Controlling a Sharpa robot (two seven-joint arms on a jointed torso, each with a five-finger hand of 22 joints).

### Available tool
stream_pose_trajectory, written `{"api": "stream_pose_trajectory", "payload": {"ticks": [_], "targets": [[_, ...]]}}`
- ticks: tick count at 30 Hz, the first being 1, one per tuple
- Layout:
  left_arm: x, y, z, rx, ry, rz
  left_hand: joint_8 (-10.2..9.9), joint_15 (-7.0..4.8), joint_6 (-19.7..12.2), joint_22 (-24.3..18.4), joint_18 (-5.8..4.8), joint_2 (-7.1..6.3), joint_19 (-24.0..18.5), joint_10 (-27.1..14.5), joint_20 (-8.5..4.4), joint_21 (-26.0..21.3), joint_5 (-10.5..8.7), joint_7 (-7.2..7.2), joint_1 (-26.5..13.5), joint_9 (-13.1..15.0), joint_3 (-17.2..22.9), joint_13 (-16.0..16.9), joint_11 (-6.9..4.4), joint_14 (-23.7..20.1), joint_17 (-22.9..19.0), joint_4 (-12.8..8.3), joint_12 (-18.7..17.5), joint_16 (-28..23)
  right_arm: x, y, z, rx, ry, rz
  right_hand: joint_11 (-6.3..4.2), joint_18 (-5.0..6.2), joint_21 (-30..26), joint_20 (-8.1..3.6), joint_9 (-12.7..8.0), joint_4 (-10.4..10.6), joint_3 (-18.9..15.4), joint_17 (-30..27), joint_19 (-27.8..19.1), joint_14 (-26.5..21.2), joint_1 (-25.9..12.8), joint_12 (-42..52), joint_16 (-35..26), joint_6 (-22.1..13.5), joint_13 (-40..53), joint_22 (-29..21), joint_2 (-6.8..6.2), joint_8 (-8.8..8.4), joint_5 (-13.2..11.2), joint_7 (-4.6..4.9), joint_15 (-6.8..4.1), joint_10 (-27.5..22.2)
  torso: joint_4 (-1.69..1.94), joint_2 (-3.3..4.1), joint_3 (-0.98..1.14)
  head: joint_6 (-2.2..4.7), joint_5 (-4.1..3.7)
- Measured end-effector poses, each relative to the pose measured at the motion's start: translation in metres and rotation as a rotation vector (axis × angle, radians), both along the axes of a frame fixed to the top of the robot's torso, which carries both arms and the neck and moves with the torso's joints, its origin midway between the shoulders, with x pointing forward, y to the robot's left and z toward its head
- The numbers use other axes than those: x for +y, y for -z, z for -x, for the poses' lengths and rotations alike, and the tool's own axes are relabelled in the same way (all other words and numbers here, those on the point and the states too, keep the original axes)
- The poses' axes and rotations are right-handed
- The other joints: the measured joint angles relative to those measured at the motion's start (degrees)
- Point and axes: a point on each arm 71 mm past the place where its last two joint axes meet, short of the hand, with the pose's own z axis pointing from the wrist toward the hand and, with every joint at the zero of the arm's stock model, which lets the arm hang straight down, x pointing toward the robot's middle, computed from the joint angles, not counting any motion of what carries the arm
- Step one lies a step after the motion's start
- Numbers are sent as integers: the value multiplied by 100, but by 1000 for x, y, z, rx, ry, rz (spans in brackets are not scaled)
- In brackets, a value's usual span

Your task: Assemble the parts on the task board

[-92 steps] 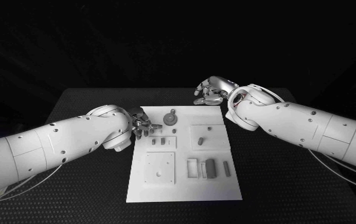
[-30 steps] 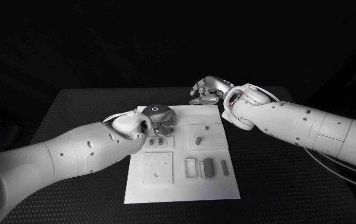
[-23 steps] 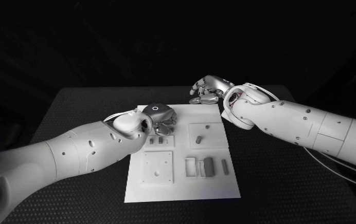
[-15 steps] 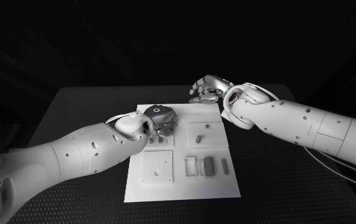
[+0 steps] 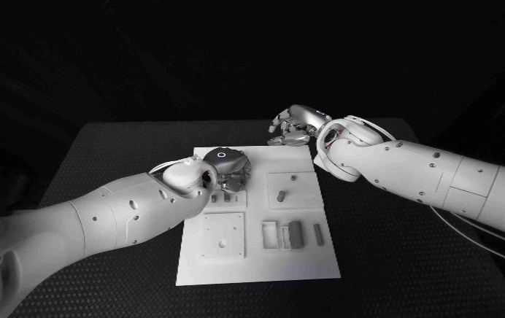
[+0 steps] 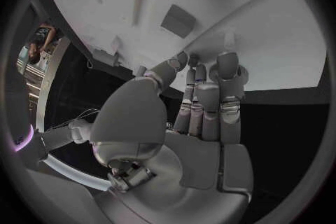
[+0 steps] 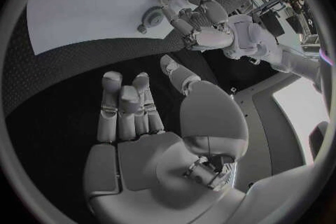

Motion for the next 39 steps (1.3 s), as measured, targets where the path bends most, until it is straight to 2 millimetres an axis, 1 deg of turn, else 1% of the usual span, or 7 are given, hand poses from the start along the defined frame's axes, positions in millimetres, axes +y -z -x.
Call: {"api": "stream_pose_trajectory", "payload": {"ticks": [4, 6, 15, 29, 31, 33, 39], "targets": [[1, 0, -1, 0, -3, -4, 0, 0, 1, 0, 0, 5, 0, 20, 0, 0, 0, 0, 5, 0, 0, 6, 19, 0, 0, 0, 0, 0, 0, 0, 0, 0, 0, 0, 0, 0, 0, 0, 0, 0, 0, 0, 0, 0, 0, 0, 0, 0, 0, 0, 0, 0, 0, 0, 0, 0, 2, -2, -3, 3, -1], [1, 1, -2, -1, -5, -6, 0, 0, 1, 0, 0, 49, 0, 21, 1, 0, 0, 0, 3, 0, 5, 6, 20, 0, 0, 5, 0, 0, 0, 0, 0, 0, 0, 0, 0, 0, 0, 0, 0, 0, 0, 0, 0, 0, 0, 0, 0, 0, 0, 0, 0, 0, 0, 0, 0, 0, 2, -1, -5, 4, -1], [2, 4, -3, 2, -12, -10, 0, 0, 1, -1, 0, 76, 0, 21, 1, 0, 0, 0, -14, -1, 29, 14, 20, 0, 5, 2, 0, 0, 0, 0, 0, 0, -1, 0, 0, 0, -23, 1, 0, 0, 0, 0, -1, 0, 0, 0, 0, 2, -6, 0, 0, 0, 0, -2, 0, 0, -3, 7, -9, 5, -1], [0, 4, -3, 3, -11, -11, 0, 0, 1, 3, 0, 100, 0, 20, 2, 25, -2, 0, -38, -1, 45, 31, 19, 0, 9, 18, 0, -1, 1, 0, 0, 0, -2, -1, 0, 0, -23, -1, 0, 0, 0, -2, 1, 0, 0, -1, 0, 11, -17, 0, 0, 0, 0, -10, 0, 0, 0, 8, 2, -11, -14], [0, 4, -3, 3, -11, -11, 0, 0, 9, 3, 0, 100, 0, 20, 2, 25, -2, 8, -38, -1, 61, 32, 19, 0, 9, 34, 0, -1, 1, 0, 0, 0, -2, -1, 0, 0, -23, -4, 0, 0, 0, -5, 4, 0, 0, -1, 0, 12, -17, 0, 0, 0, 0, -11, 0, 0, 0, 8, 2, -12, -13], [0, 4, -3, 3, -11, -11, 0, 0, 13, 3, -1, 128, 0, 20, 2, 25, -2, 13, -66, -1, 60, 31, 19, 0, 9, 34, -1, -1, 1, 0, 0, 0, -2, -1, 0, -1, -23, -11, 0, 0, 0, -5, 13, 1, 0, -1, 0, 18, -17, 0, 0, 0, 0, -16, 0, 0, 0, 8, 2, -12, -10], [-3, 4, -3, 7, -6, -11, 0, 0, 21, 2, -1, 129, 0, 20, 3, 26, -2, 20, -67, -1, 61, 20, 18, 0, 8, 34, -33, -1, 1, 0, -1, 0, -1, 0, 0, 0, -23, -11, 0, 0, 0, -5, 13, 1, 0, -1, 0, 28, -17, 0, 0, 0, 0, -12, 0, 0, -1, 8, 2, -14, -14]]}}
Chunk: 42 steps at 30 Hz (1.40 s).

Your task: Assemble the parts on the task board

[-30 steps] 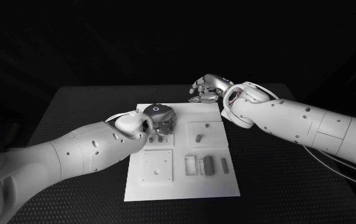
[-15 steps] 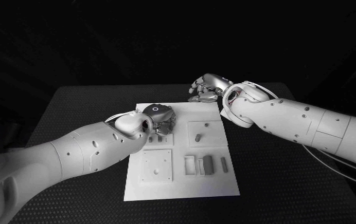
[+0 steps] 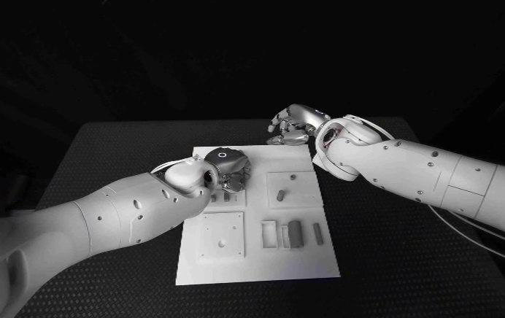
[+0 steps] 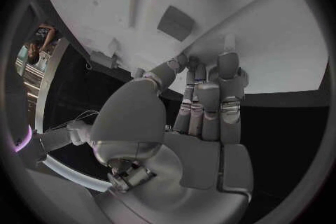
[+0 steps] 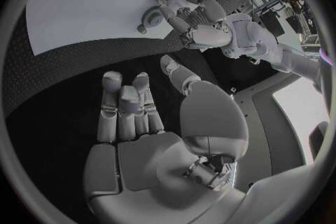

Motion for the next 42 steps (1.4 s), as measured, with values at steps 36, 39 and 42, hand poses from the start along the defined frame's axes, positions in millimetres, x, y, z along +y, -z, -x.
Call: {"api": "stream_pose_trajectory", "payload": {"ticks": [36, 39, 42], "targets": [[8, 1, 0, -8, -8, 5, 117, -82, 308, -3, -2, 166, -45, 407, -44, 89, -92, -41, 183, 30, 351, 70, -206, 20, 10, -34, 49, -1, 0, 0, 0, 0, -1, 0, 0, 0, 0, 3, 0, 0, 0, 1, -3, 0, 0, -3, 0, -14, -17, 0, 0, 0, 0, 9, 0, 0, 2, 1, -4, 1, -9], [9, 1, 0, -10, -8, 8, 117, -82, 308, -3, -2, 173, -56, 408, -56, 89, -103, -41, 191, 29, 351, 93, -206, 20, 10, -34, 49, -1, 0, 0, 0, 0, -1, 0, 0, 0, 0, 4, 0, 0, 0, 0, -3, 0, 0, -3, 0, -13, -17, 0, 0, 0, 0, 8, 0, 0, 2, 1, -3, 5, -8], [11, 1, 2, -9, -7, 12, 117, -82, 308, -3, -2, 165, -66, 408, -65, 89, -114, -41, 228, 25, 382, 97, -206, 20, 9, -34, 49, -2, 0, 0, 0, 0, -1, 0, 0, 0, 0, 11, 0, 0, 0, 0, -11, 0, 0, -3, 0, -13, -17, 0, 0, 0, 0, 6, 0, 0, 2, 2, -4, 9, -5]]}}
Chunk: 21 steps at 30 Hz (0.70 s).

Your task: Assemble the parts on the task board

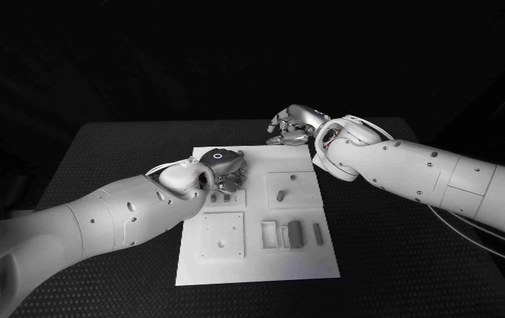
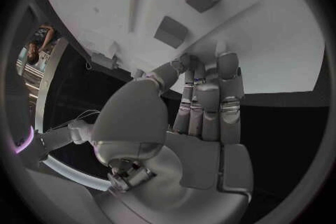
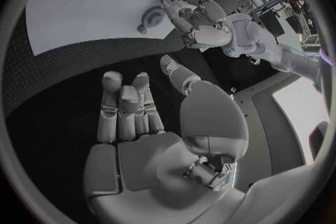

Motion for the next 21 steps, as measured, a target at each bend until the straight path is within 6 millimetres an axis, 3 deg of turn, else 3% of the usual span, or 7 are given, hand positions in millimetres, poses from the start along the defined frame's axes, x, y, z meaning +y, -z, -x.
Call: {"api": "stream_pose_trajectory", "payload": {"ticks": [12, 21], "targets": [[17, -3, 1, 14, -22, 31, 0, 0, -8, 4, 0, 0, 12, 0, -12, 0, -1, 8, 0, 0, -17, -2, 0, 0, -1, 17, -1, -22, 0, 0, 0, 0, 0, 0, 0, 0, 0, 1, 0, 0, 0, -5, -1, 0, 0, 0, 0, 0, -6, 0, 0, 0, 0, -16, 0, 0, 3, -1, 1, 24, 18], [20, -20, -3, 8, -46, 102, 0, -11, -22, 3, -3, -1, 21, 0, -23, 0, -2, 20, 0, 0, -2, -4, 0, -11, -1, 33, -21, -50, -1, 0, 0, -1, 1, 0, 0, 0, 0, 1, 0, 0, 0, -5, -1, 0, 0, 0, 0, 3, -12, 0, 0, 0, 0, -20, 0, 0, 4, -5, -7, 42, 20]]}}
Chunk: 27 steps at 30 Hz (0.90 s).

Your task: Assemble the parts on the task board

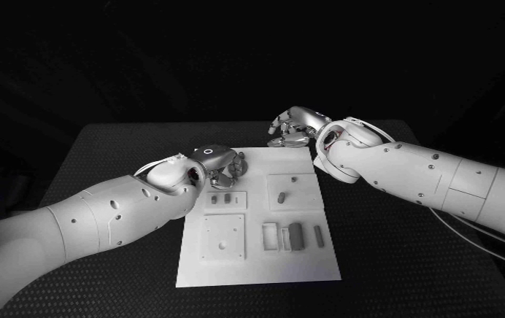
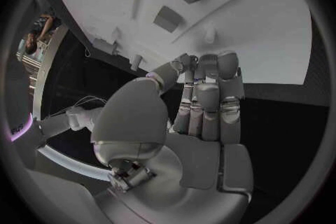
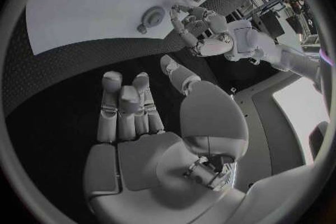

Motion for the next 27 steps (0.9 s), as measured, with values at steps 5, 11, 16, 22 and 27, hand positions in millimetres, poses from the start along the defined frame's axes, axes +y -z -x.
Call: {"api": "stream_pose_trajectory", "payload": {"ticks": [5, 11, 16, 22, 27], "targets": [[4, -6, 0, 1, -10, 25, 0, -11, 0, 0, -4, 0, -19, 0, -19, 0, -19, 0, 0, 0, 0, 5, 0, -11, -5, 0, -1, -12, -1, 0, 0, 0, 1, 1, 0, 0, 0, 0, 0, 0, 0, 0, 0, 0, 0, 0, 0, -14, 0, 0, 0, 0, 0, 12, 0, 0, 2, 0, 3, 4, 6], [12, -11, 0, 3, -21, 30, 0, -10, 0, -1, -6, -1, -20, 0, -19, 0, -20, -1, 0, 0, 0, 9, 0, -11, -5, 0, -12, -12, -2, 0, 0, 0, 3, 1, 0, 0, 0, 1, 0, 0, 0, 0, -1, 0, 0, 0, 0, -11, 0, 0, 0, 0, 0, 19, 0, 0, 3, 1, 7, 5, 11], [21, -11, -1, 13, -35, 19, 0, -10, 0, -1, -7, -1, -20, 0, -19, 0, -20, -1, -1, 0, 0, 11, 0, -10, -13, 0, -18, -12, -4, 0, 0, 0, 5, 2, 0, 0, 0, 1, 0, 0, 0, 0, -1, 0, 0, 0, 0, -10, -5, 0, 0, 0, 0, 19, 0, 0, 3, 1, 9, -1, 20], [30, -9, -1, 27, -49, 6, 0, -9, 0, -2, -8, -1, -21, 0, -18, 0, -20, -1, -1, 0, 0, 11, 0, -10, -13, 0, -25, -33, -4, 0, 0, 0, 6, 2, 0, 0, 0, 2, 0, 0, 0, 0, -2, 0, 0, 0, 0, -9, -5, 0, 0, 0, 0, 19, 0, 0, 5, 2, 7, -8, 13], [33, -9, -1, 34, -52, -1, 0, -8, 0, -2, -9, -1, -21, 0, -18, 0, -20, -2, -1, 0, 0, 10, 0, -9, -19, 0, -42, -33, -4, 0, 1, 0, 5, 2, 0, 0, 0, -12, -1, 0, 0, 0, 12, 0, 0, 0, 0, -8, -9, 0, 0, 0, 0, 18, 0, 0, 3, 3, 2, -5, 12]]}}
